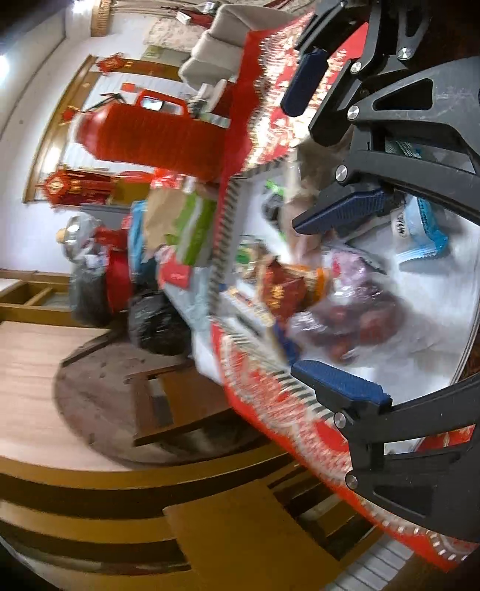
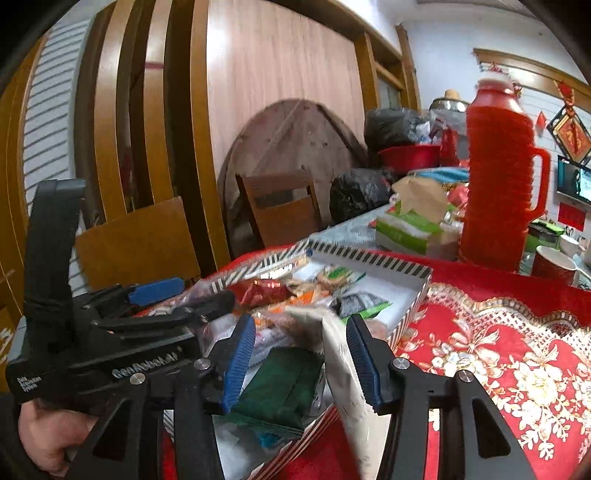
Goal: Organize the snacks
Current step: 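Open the left gripper to drop the dates bag into the tray, then lower the white stick packet into the tray and open the right gripper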
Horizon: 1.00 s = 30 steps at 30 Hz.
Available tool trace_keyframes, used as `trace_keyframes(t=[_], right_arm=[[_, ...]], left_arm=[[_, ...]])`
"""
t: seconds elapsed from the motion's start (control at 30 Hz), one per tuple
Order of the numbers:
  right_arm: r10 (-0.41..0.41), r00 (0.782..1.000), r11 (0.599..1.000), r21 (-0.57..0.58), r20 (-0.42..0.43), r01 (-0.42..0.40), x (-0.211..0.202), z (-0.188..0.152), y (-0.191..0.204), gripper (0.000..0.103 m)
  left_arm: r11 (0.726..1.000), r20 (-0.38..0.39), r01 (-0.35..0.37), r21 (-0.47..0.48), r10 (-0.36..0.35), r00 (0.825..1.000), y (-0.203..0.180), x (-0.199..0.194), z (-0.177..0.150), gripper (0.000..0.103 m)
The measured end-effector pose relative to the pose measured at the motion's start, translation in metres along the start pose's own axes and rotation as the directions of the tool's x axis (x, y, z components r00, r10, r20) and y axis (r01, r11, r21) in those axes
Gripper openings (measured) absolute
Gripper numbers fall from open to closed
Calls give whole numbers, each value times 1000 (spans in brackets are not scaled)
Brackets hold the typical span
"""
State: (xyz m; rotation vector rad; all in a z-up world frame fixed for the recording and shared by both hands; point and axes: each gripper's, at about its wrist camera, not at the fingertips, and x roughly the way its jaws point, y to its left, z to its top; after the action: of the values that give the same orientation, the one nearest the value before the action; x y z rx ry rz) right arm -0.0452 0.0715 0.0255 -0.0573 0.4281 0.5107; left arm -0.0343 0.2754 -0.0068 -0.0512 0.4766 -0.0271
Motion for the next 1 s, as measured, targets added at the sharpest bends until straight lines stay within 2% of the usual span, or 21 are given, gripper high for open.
trace_keyframes(t=[0.07,0.1,0.13,0.17,0.2,0.23,0.3,0.37,0.43,0.5,0.57,0.63,0.73,0.77,0.8,0.83,0.87,0.93,1.0], right_arm=[[6,1000,1000,10,26,-7,-8,-1,-4,50],[-10,999,1000,22,30,9,-13,-2,-10,50],[-40,999,998,40,33,39,-17,-2,-17,50],[-70,997,996,62,30,68,-21,-2,-25,51],[-92,996,992,89,12,91,-24,-2,-37,52],[-82,997,991,107,-9,82,-26,-2,-46,52],[8,998,992,126,-62,-1,-26,-5,-64,53],[85,988,992,105,-129,-72,-22,-9,-73,53],[82,975,997,24,-207,-79,-15,-14,-75,53],[119,954,992,-10,-275,-127,-7,-18,-74,53],[96,941,988,-86,-324,-130,3,-23,-67,53],[106,923,980,-116,-371,-159,14,-26,-64,54],[68,913,972,-181,-403,-152,29,-29,-53,54],[76,909,971,-175,-409,-160,32,-29,-52,44],[96,907,972,-156,-410,-173,32,-28,-53,41],[111,906,972,-144,-409,-185,32,-27,-52,32],[112,908,972,-147,-405,-185,30,-24,-50,17],[92,913,977,-140,-398,-160,29,-13,-49,13],[115,917,979,-110,-383,-169,28,2,-50,13]], left_arm=[[999,94,-30,12,29,995,-1,-19,3,73],[999,141,-41,21,37,989,-2,-28,4,85],[999,186,-46,29,40,982,-3,-37,4,89],[998,208,-53,30,45,977,-3,-41,4,94],[998,216,-58,30,50,975,-2,-43,4,95],[997,218,-66,30,58,974,-2,-42,3,95],[998,191,-63,19,59,980,1,-37,3,95],[999,147,-50,6,48,988,3,-28,3,95],[999,117,-41,-3,41,992,4,-22,3,95],[999,116,-39,-4,39,993,4,-23,2,95],[999,118,-32,-3,33,993,3,-22,2,95],[1000,112,-27,1,27,993,3,-21,1,95],[1000,99,-24,2,24,995,1,-18,1,95],[1000,95,-25,-1,25,995,1,-18,1,95],[1000,91,-24,-6,24,996,3,-17,1,95],[1000,88,-23,-15,24,996,4,-17,1,95],[999,86,-26,-26,29,996,7,-17,1,95],[998,78,-28,-53,33,996,13,-16,1,95],[996,59,-26,-79,31,998,18,-12,1,95]])
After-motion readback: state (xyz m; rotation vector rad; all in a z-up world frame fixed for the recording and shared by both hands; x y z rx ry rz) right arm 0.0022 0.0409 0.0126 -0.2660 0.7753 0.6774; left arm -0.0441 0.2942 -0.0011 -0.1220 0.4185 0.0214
